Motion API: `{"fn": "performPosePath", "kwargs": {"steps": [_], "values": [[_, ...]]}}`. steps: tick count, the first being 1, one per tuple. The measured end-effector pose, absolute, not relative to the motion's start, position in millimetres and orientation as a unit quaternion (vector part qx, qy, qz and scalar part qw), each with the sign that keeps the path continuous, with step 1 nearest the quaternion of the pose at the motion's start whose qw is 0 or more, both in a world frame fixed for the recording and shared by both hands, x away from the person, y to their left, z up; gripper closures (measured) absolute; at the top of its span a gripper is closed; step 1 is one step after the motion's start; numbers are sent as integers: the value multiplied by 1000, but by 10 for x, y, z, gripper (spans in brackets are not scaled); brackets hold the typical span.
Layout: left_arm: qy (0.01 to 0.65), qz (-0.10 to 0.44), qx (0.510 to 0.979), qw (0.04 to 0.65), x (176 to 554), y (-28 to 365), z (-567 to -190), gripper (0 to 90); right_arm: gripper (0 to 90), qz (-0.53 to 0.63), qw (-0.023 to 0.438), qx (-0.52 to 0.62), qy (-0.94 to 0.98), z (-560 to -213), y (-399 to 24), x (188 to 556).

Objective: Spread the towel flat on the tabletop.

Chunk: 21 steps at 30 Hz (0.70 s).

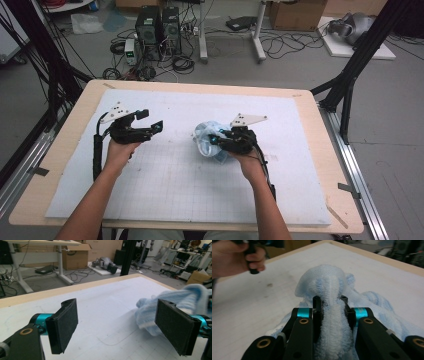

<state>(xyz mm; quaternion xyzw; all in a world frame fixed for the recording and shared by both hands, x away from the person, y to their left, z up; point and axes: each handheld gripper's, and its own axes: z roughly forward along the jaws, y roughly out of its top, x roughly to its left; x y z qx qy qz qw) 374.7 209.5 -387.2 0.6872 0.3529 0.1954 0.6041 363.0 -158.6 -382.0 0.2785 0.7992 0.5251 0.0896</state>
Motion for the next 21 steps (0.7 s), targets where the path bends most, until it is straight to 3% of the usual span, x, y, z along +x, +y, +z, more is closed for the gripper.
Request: {"fn": "performPosePath", "kwargs": {"steps": [6, 9, 10, 11, 12, 14, 16, 19, 21], "values": [[361, 202, 680, 605, 3738, 2203, -3866, 191, 767, 578, 6, 217, 786, -3809, -1303, 3603], [360, 201, 682, 604, 3731, 2203, -3871, 191, 707, 554, 34, 229, 800, -3851, -1240, 3624], [358, 199, 684, 604, 3726, 2197, -3874, 191, 613, 545, 44, 241, 802, -3874, -1247, 3643], [356, 198, 686, 603, 3721, 2189, -3879, 191, 613, 545, 44, 241, 802, -3874, -1247, 3643], [354, 195, 688, 603, 3716, 2176, -3885, 192, 485, 540, 64, 261, 798, -3888, -1267, 3659], [347, 191, 693, 603, 3706, 2145, -3903, 203, 426, 550, 78, 292, 779, -3892, -1369, 3685], [338, 183, 700, 602, 3693, 2105, -3921, 212, 407, 564, 130, 322, 749, -3841, -1581, 3665], [313, 154, 718, 603, 3674, 2001, -3941, 232, 412, 563, 153, 338, 738, -3813, -1727, 3644], [284, 132, 734, 602, 3644, 1898, -3957, 300, 408, 560, 166, 356, 729, -3813, -1922, 3619]]}}
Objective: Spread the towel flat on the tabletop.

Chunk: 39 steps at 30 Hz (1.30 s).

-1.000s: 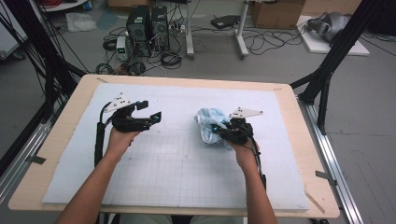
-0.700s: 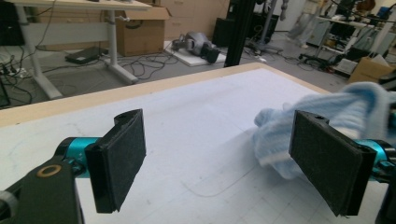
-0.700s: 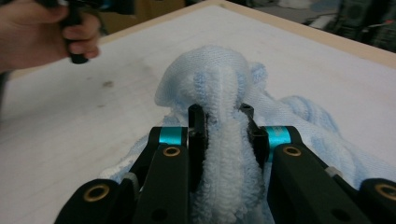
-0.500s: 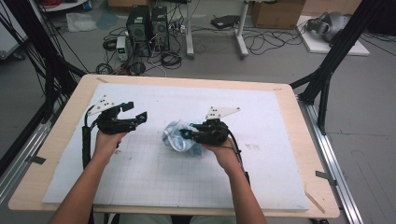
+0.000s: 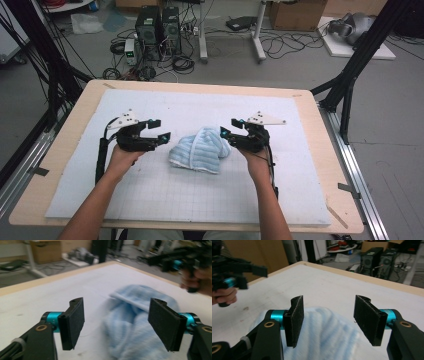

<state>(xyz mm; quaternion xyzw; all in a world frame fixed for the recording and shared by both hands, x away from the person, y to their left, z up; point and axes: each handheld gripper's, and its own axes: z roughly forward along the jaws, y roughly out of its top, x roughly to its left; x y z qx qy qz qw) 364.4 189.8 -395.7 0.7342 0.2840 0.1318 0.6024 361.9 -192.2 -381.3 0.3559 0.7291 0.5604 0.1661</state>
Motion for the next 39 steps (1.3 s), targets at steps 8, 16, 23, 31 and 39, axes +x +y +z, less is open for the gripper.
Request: {"fn": "performPosePath", "kwargs": {"steps": [8, 16, 23, 31, 39], "values": [[241, 87, 765, 591, 3567, 1481, -4049, 293, 397, 553, 183, 383, 717, -3862, -2217, 3552], [225, 95, 798, 550, 3560, 1083, -4137, 369, 390, 544, 179, 406, 712, -4062, -2340, 3489], [220, 81, 817, 527, 3578, 1083, -4144, 810, 387, 543, 179, 406, 713, -4061, -2357, 3473], [240, 90, 769, 586, 3570, 1353, -3979, 806, 388, 526, 176, 413, 723, -4099, -2324, 3492], [284, 113, 748, 590, 3599, 1612, -3943, 805, 431, 522, 162, 402, 735, -4123, -2246, 3499]]}}
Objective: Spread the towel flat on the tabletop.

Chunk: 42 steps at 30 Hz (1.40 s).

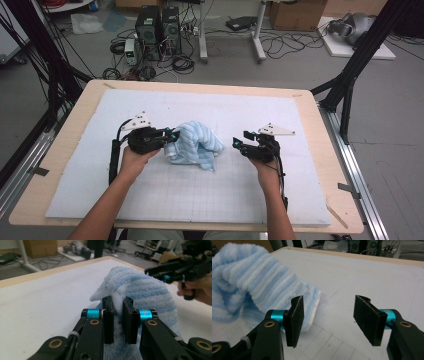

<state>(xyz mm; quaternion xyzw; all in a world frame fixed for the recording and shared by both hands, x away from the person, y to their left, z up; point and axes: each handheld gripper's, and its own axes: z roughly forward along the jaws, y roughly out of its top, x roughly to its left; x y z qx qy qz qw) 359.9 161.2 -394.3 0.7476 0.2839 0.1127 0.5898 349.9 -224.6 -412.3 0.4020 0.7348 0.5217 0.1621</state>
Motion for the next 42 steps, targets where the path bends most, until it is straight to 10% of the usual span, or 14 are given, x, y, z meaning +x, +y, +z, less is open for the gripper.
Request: {"fn": "performPosePath", "kwargs": {"steps": [12, 19, 26, 42], "values": [[385, 163, 687, 595, 3576, 1965, -4081, 804, 517, 458, 125, 358, 804, -4326, -1769, 3557], [387, 177, 705, 568, 3571, 2020, -4103, 795, 336, 476, 79, 340, 807, -4432, -1382, 3651], [393, 181, 713, 552, 3570, 2101, -4145, 788, 855, 450, 78, 297, 838, -4462, -1268, 3645], [427, 167, 714, 529, 3511, 2269, -4342, 787, 863, 490, 138, 243, 826, -4293, -1923, 2975]]}}
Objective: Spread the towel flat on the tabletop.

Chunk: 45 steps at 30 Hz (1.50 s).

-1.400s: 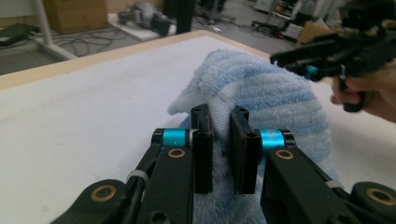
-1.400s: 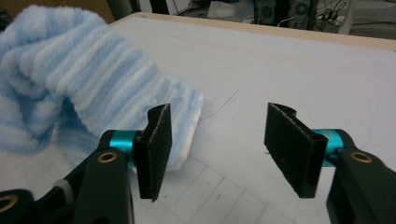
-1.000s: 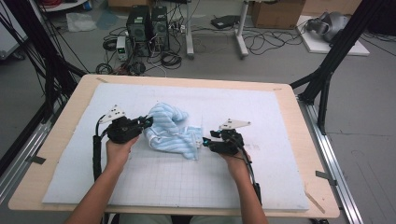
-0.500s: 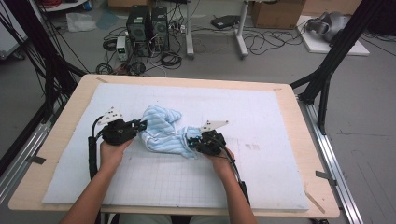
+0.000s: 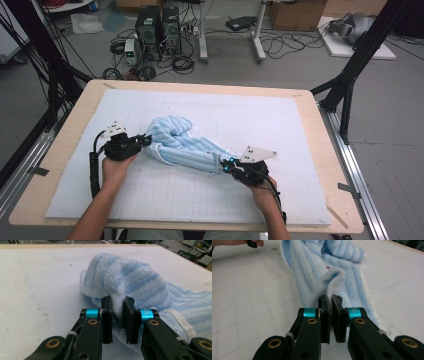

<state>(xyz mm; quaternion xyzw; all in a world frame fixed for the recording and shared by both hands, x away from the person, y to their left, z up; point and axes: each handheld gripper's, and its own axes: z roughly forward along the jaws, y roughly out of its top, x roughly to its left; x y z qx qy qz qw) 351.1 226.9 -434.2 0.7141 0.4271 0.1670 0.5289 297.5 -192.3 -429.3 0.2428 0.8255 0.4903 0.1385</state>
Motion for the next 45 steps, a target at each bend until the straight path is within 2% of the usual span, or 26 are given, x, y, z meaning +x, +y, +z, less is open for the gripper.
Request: {"fn": "performPosePath", "kwargs": {"steps": [5, 6, 8, 9, 10, 11, 13, 14, 15, 16, 22, 29, 33, 36, 37, 38, 39, 42, 45], "values": [[431, 164, 718, 522, 3504, 2260, -4382, 769, 863, 477, 130, 249, 833, -4385, -1981, 2892], [434, 167, 715, 522, 3503, 2267, -4384, 737, 863, 474, 125, 250, 835, -4410, -1987, 2883], [449, 175, 697, 532, 3497, 2299, -4380, 582, 854, 469, 122, 251, 838, -4429, -1996, 2866], [453, 176, 687, 540, 3492, 2319, -4371, 514, 812, 473, 124, 249, 836, -4419, -2005, 2865], [454, 181, 682, 544, 3485, 2334, -4356, 442, 669, 487, 134, 257, 824, -4351, -2043, 2866], [454, 186, 676, 549, 3477, 2343, -4342, 442, 669, 487, 134, 257, 824, -4351, -2043, 2866], [450, 194, 672, 556, 3468, 2355, -4325, 408, 588, 505, 148, 270, 806, -4245, -2097, 2889], [450, 193, 670, 558, 3467, 2358, -4322, 386, 515, 506, 169, 282, 797, -4140, -2127, 2926], [448, 191, 671, 559, 3468, 2359, -4323, 386, 515, 506, 169, 282, 797, -4140, -2127, 2926], [447, 189, 670, 561, 3469, 2356, -4326, 378, 459, 504, 187, 293, 791, -4062, -2133, 2990], [438, 180, 668, 574, 3471, 2334, -4328, 366, 405, 484, 206, 349, 775, -4033, -1975, 3264], [433, 174, 669, 579, 3478, 2318, -4332, 364, 405, 422, 166, 350, 820, -4302, -1546, 3633], [432, 171, 670, 579, 3476, 2320, -4333, 361, 448, 387, 138, 343, 845, -4464, -1299, 3789], [430, 167, 671, 580, 3475, 2314, -4335, 361, 489, 382, 137, 338, 849, -4486, -1264, 3804], [429, 168, 673, 579, 3475, 2308, -4335, 361, 594, 382, 133, 330, 853, -4477, -1277, 3804], [428, 167, 674, 579, 3477, 2300, -4338, 361, 594, 382, 133, 330, 853, -4477, -1277, 3804], [428, 166, 675, 578, 3476, 2296, -4338, 361, 802, 381, 123, 319, 859, -4458, -1286, 3780], [427, 166, 676, 577, 3475, 2289, -4336, 363, 849, 385, 123, 317, 858, -4444, -1326, 3735], [428, 164, 677, 576, 3478, 2285, -4341, 362, 850, 407, 124, 334, 841, -4423, -1444, 3682]]}}
